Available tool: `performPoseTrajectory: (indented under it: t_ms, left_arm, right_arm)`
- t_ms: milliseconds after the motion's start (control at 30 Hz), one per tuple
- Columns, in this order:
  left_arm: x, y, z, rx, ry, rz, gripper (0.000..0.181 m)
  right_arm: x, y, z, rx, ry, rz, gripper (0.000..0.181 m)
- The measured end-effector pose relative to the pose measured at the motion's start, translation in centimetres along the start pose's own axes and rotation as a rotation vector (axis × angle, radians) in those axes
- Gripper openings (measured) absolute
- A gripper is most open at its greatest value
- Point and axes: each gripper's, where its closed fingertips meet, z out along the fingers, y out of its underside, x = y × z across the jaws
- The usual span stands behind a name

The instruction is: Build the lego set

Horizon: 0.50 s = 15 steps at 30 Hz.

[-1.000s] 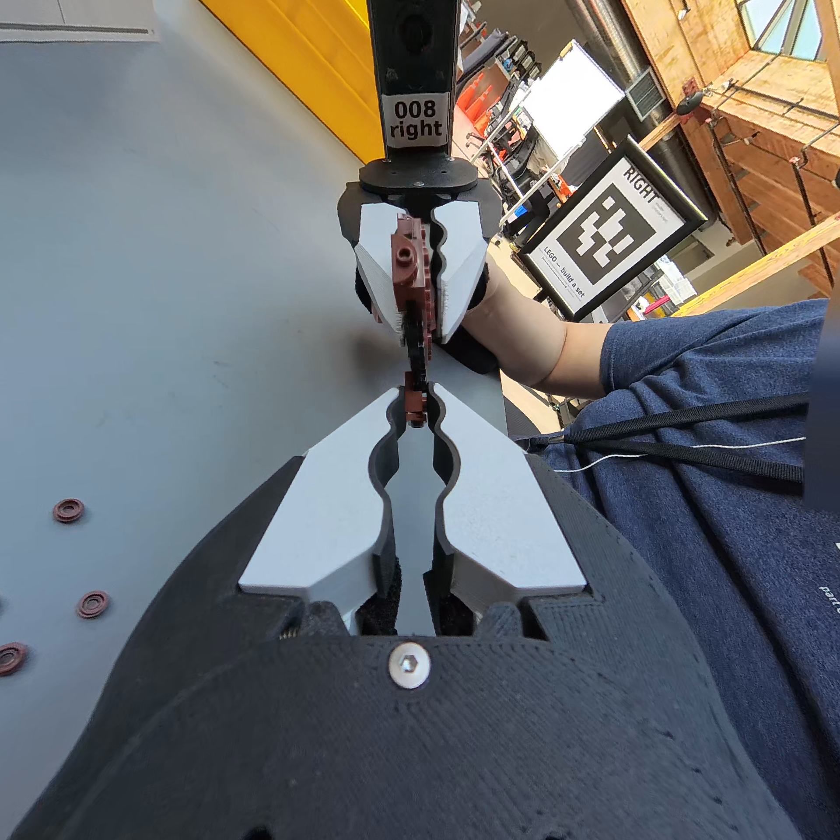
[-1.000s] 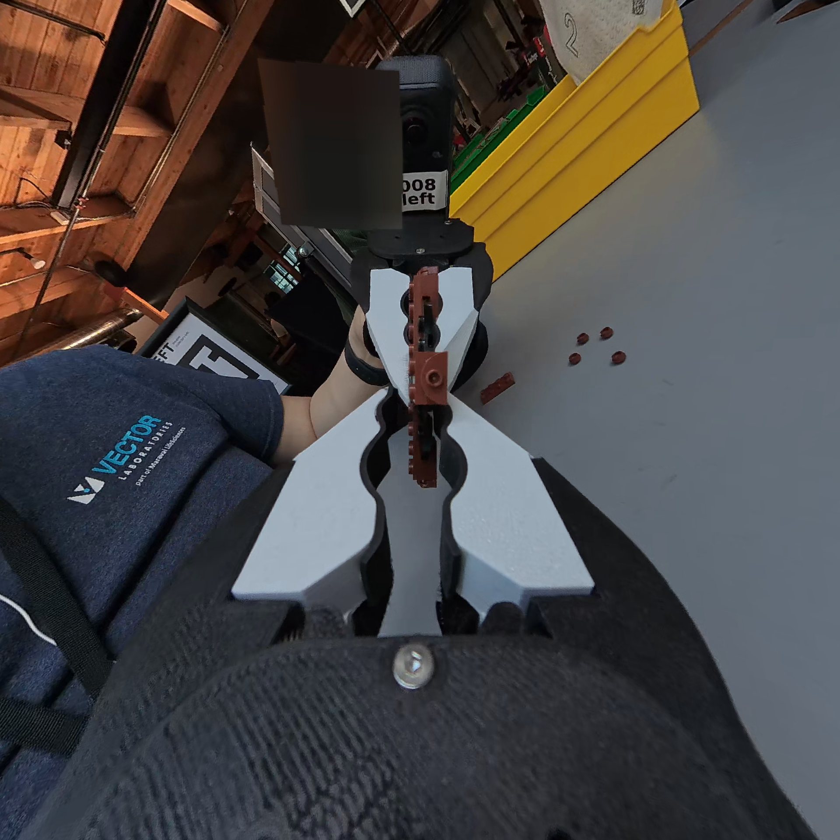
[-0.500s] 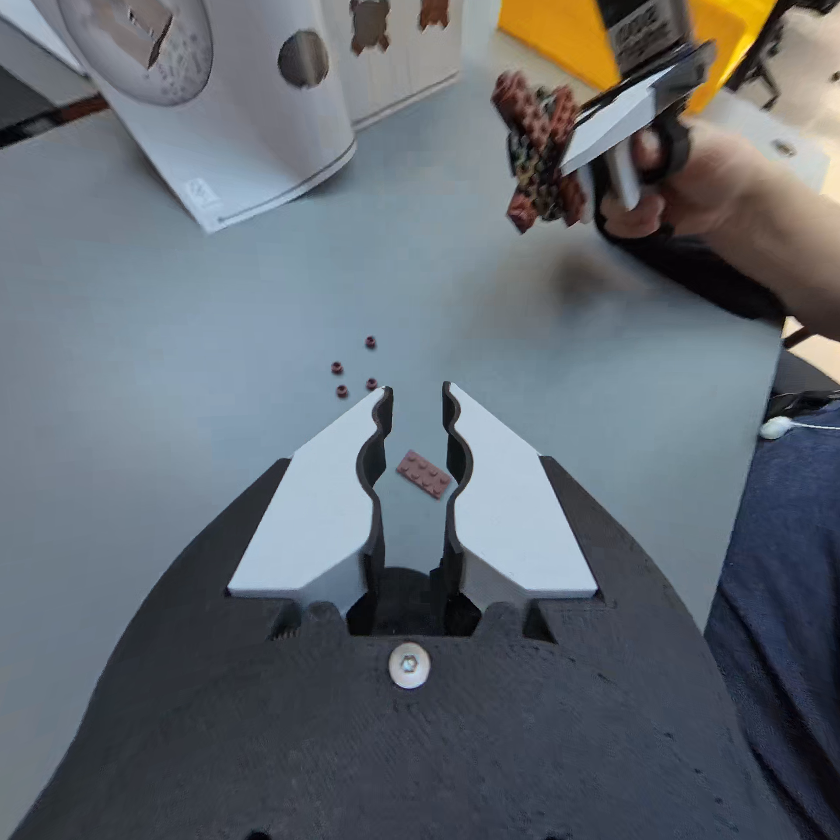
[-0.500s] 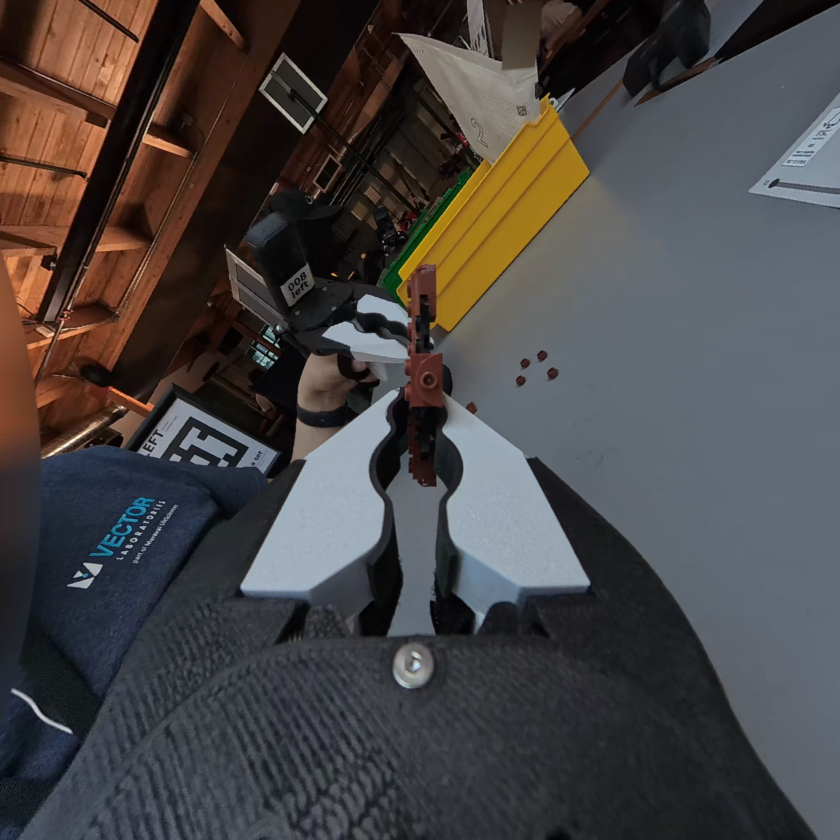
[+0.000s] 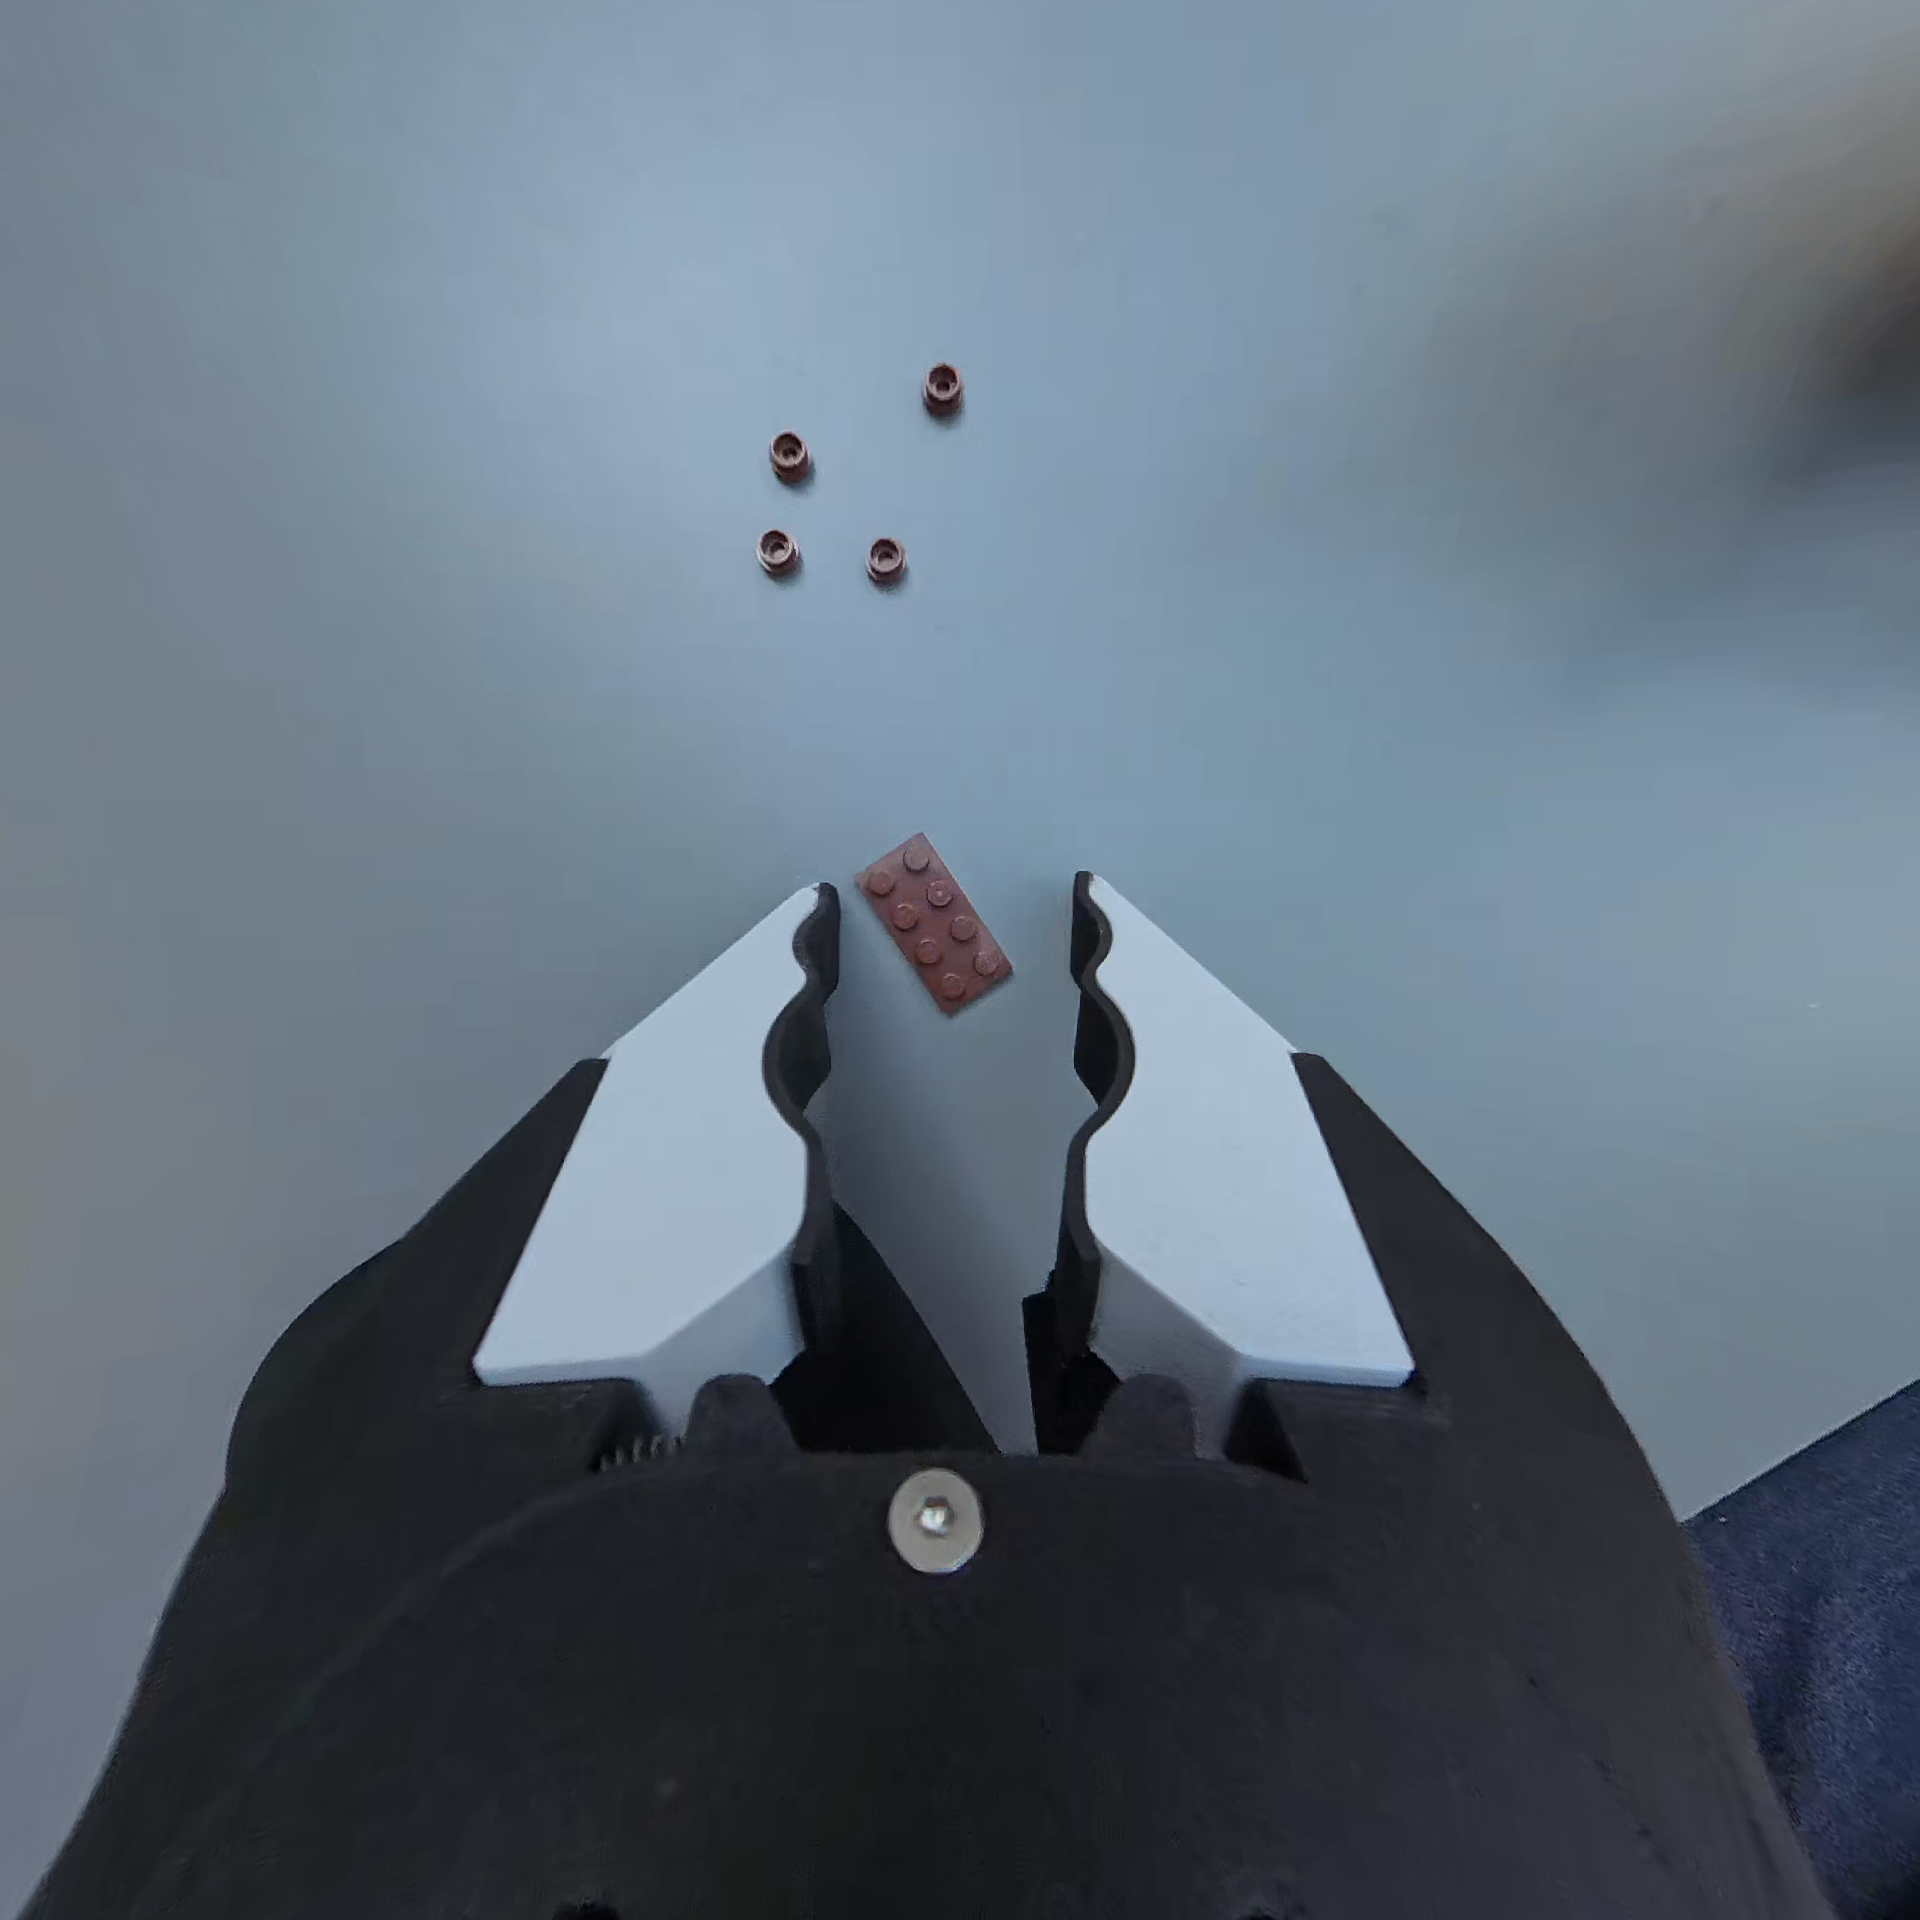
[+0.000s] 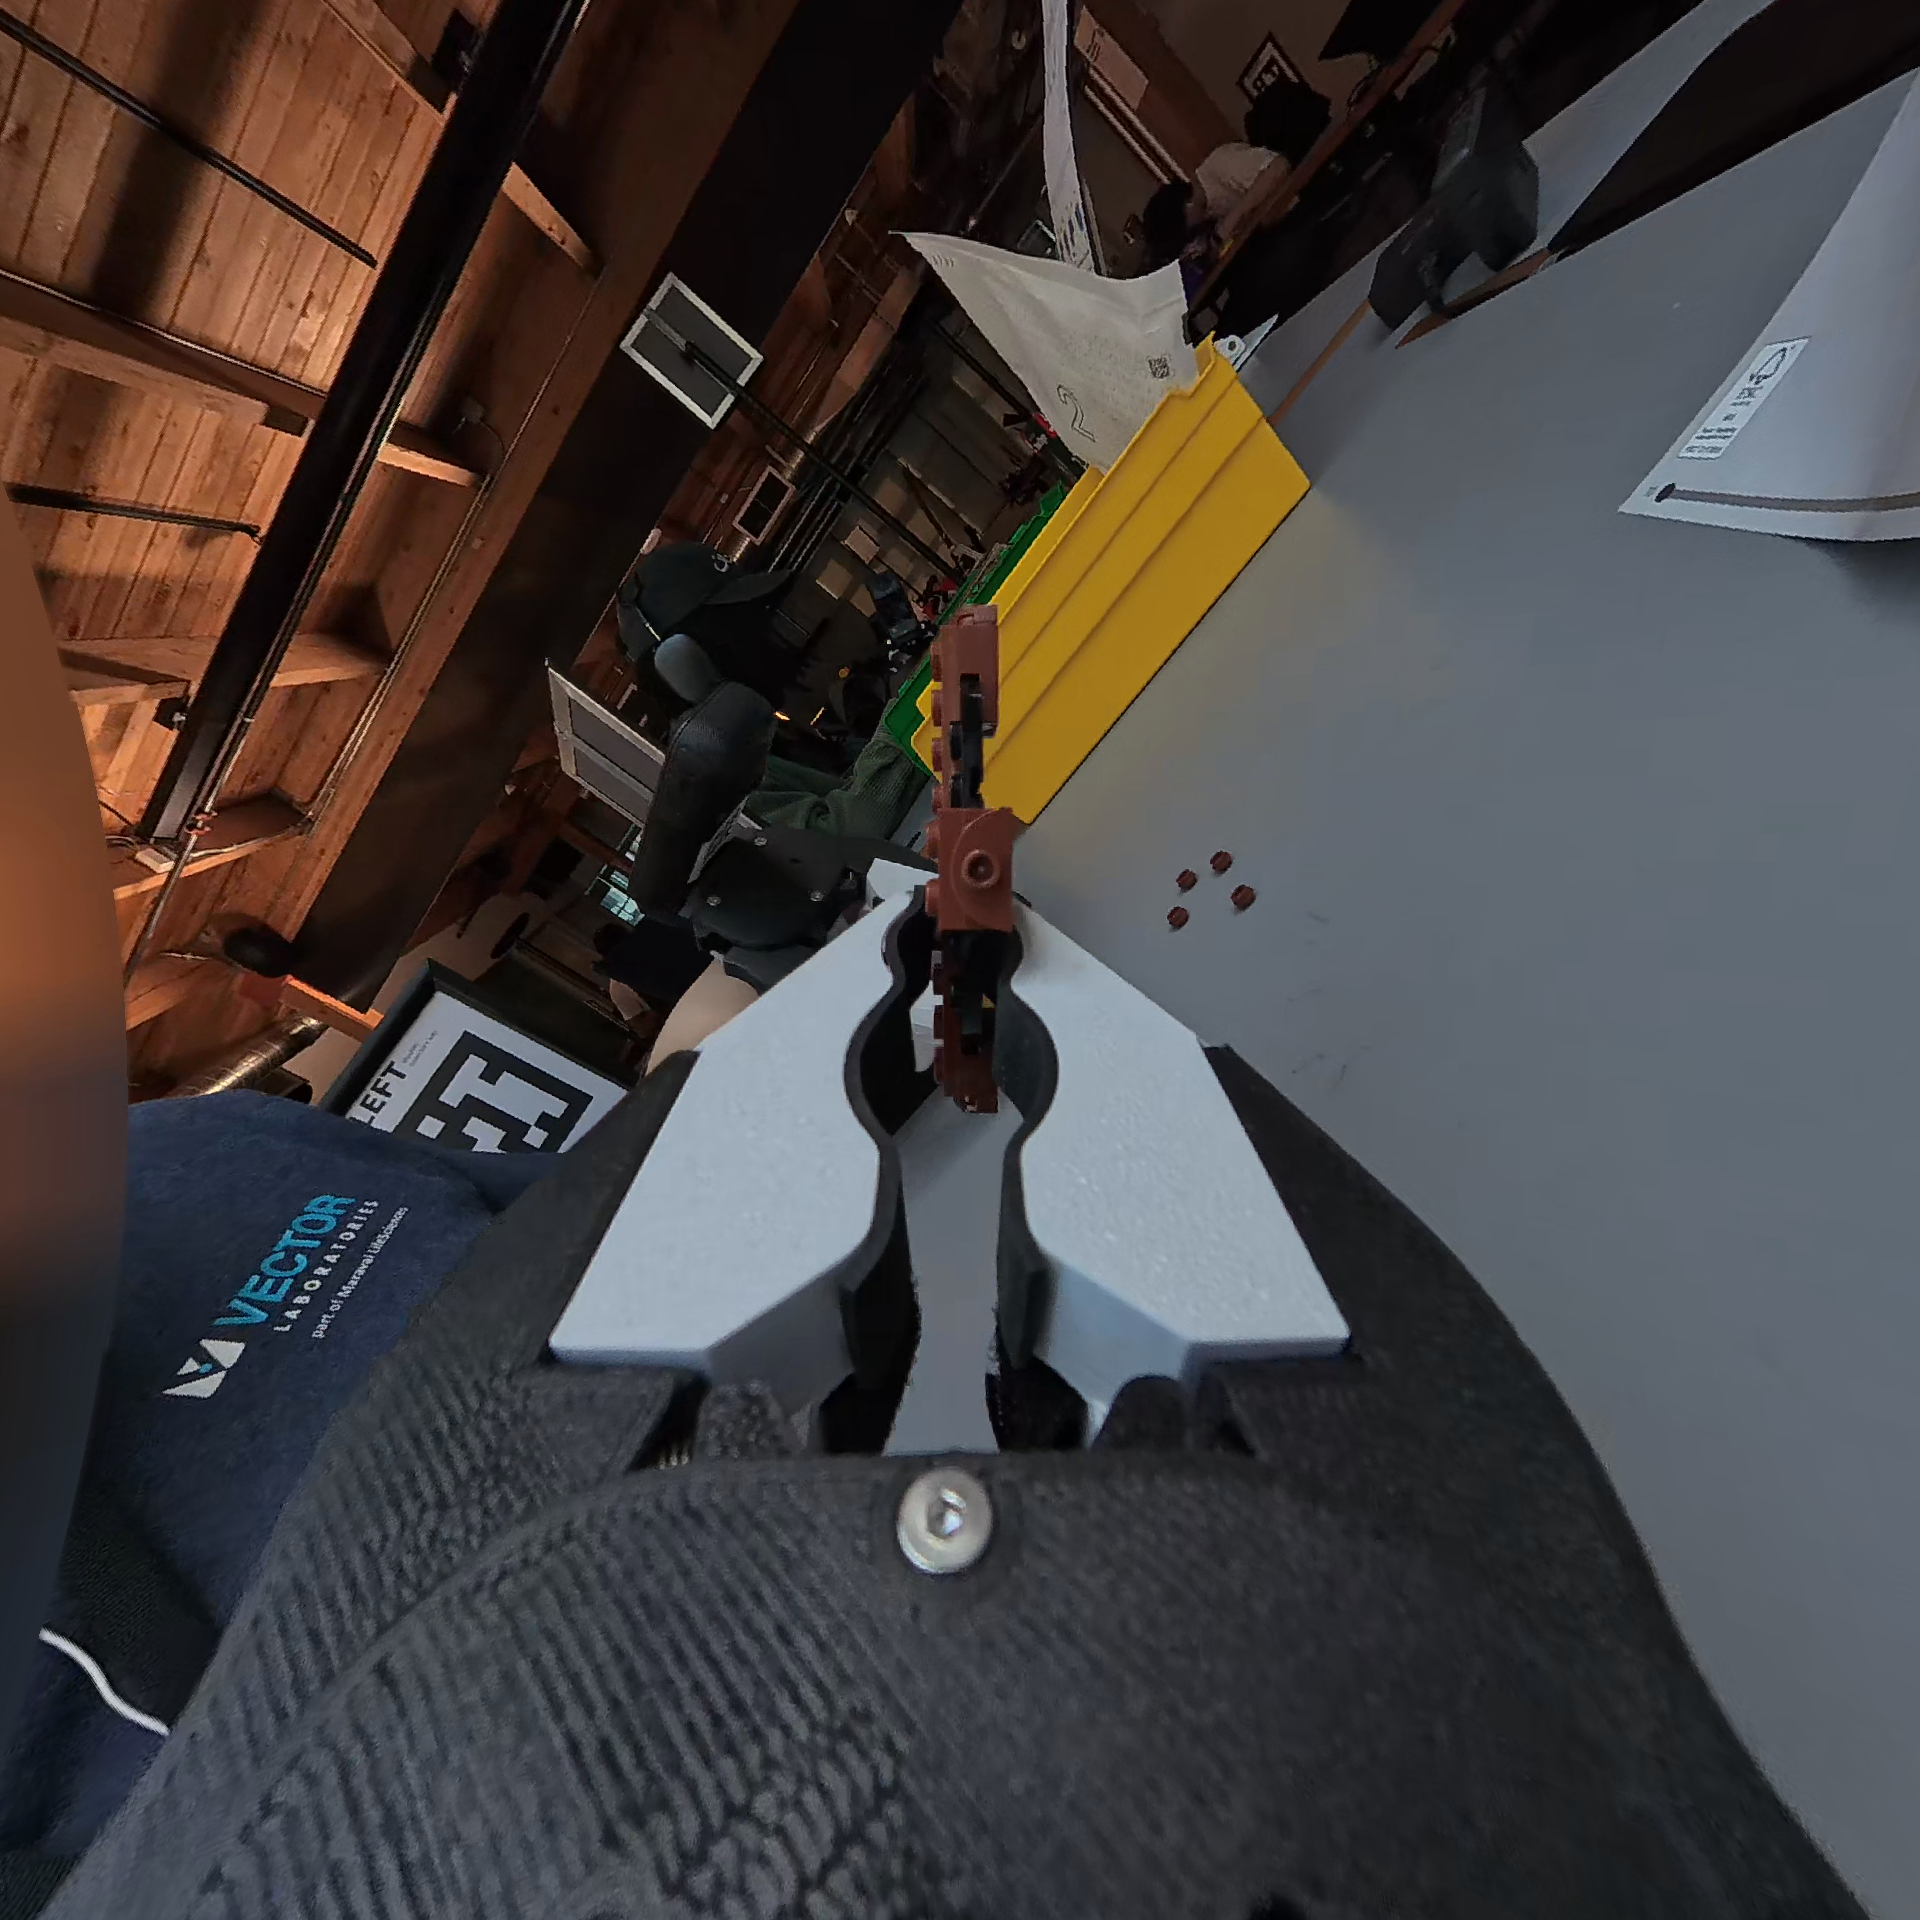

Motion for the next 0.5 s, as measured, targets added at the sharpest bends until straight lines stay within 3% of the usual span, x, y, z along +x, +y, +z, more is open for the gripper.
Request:
performPoseTrajectory:
  t_ms: [267, 433, 500]
  left_arm:
    - [0.2, 0.9, -0.1, -0.08, -0.018, 0.12, 0.018]
    - [0.3, 1.2, -0.5, -0.089, -0.016, 0.253, 0.016]
    - [1.1, 0.1, -1.3, -0.048, 0.027, 0.32, 0.016]
  right_arm:
    - [-0.4, 0.3, 0.3, -0.024, -0.006, 0.007, 0.006]
    - [0.1, 0.9, 0.5, -0.045, 0.0, 0.071, 0.006]
    - [0.7, 1.5, 0.7, -0.067, 0.014, 0.14, 0.006]
